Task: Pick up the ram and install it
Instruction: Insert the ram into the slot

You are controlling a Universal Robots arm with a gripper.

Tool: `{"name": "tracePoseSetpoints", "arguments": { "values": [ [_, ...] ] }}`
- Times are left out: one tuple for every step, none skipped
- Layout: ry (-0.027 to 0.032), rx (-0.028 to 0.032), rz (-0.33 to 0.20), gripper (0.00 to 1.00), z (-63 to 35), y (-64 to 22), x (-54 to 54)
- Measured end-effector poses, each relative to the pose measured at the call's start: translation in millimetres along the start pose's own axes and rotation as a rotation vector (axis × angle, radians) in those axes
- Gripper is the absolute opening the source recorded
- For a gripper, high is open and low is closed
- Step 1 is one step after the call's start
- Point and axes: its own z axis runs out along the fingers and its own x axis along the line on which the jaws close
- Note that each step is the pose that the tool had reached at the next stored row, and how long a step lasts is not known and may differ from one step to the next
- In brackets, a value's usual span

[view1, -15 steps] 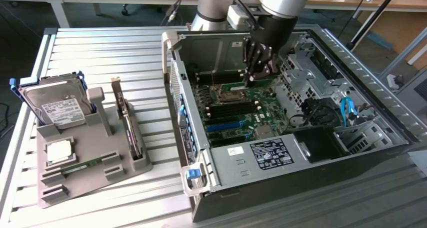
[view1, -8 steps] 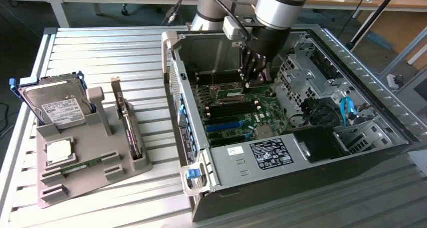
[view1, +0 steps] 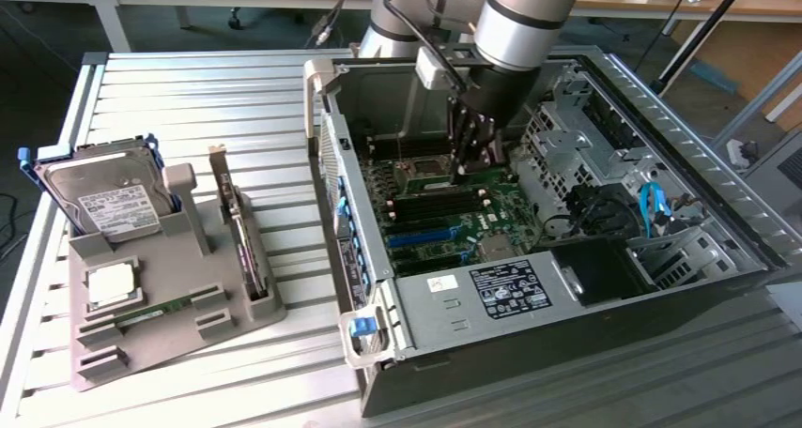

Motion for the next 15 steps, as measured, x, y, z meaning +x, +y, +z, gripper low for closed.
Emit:
{"name": "tracePoseSetpoints", "arguments": {
  "values": [
    [0.0,0.0,0.0,0.13,1.8,-0.1,-0.1],
    [-0.0001,0.0,0.0,0.13,3.9,-0.3,-0.2],
    [0.0,0.0,0.0,0.13,6.3,-0.4,-0.3],
    [0.0,0.0,0.0,0.13,7.9,-0.5,-0.3],
    [-0.0001,0.0001,0.0,0.13,9.7,-0.6,-0.4],
    [-0.0001,0.0001,0.0,0.13,11.6,-0.7,-0.5],
    [0.0,0.0,0.0,0.13,13.5,-0.8,-0.6],
    [0.0,0.0,0.0,0.13,15.2,-0.9,-0.6],
    [0.0002,0.0,0.0,0.13,16.9,-1.0,-0.7],
    [0.0001,0.0,0.0,0.13,18.8,-1.2,-0.8],
    [0.0,0.0001,0.0,0.13,21.2,-1.4,-0.9],
    [0.0,0.0,0.0,0.13,23.1,-1.5,-1.0],
    [-0.0001,0.0,0.0,0.13,25.0,-1.6,-1.1],
    [0.0,0.0,0.0,0.13,26.8,-1.7,-1.2],
    [-0.0001,0.0001,0.0,0.13,29.3,-1.8,-1.4]
  ]
}}
